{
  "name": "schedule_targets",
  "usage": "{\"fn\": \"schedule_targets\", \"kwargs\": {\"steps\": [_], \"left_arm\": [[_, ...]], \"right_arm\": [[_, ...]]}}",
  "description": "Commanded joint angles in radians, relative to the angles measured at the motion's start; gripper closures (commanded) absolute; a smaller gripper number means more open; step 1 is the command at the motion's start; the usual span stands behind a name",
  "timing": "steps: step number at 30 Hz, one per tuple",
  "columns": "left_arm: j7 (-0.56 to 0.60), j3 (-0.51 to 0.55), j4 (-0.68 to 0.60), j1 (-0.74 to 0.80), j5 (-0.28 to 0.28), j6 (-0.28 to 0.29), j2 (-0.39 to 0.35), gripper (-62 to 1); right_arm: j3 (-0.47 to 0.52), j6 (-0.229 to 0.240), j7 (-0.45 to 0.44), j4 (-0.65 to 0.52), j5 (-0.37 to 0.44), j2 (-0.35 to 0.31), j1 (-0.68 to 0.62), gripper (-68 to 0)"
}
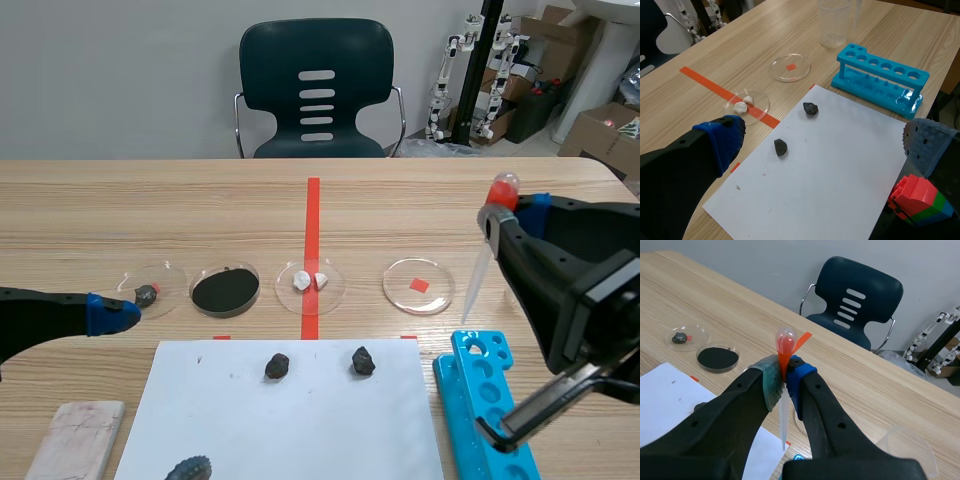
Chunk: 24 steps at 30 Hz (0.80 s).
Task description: Pick up the dropper by the top with the right hand
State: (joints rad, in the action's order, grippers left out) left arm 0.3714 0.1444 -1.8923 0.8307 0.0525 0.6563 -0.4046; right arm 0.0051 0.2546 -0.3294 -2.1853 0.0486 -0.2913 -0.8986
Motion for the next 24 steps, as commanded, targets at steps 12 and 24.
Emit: {"fn": "schedule_targets", "kwargs": {"steps": [12, 24], "left_arm": [[0.020, 0.002, -0.011, -0.003, -0.013, 0.001, 0.005, -62.3], [0.040, 0.002, -0.011, -0.003, -0.027, 0.001, 0.005, -62.3]], "right_arm": [[0.003, -0.003, -0.009, -0.014, 0.004, -0.002, -0.001, -0.2], [0.003, -0.003, -0.009, -0.014, 0.004, -0.002, -0.001, -0.2]]}}
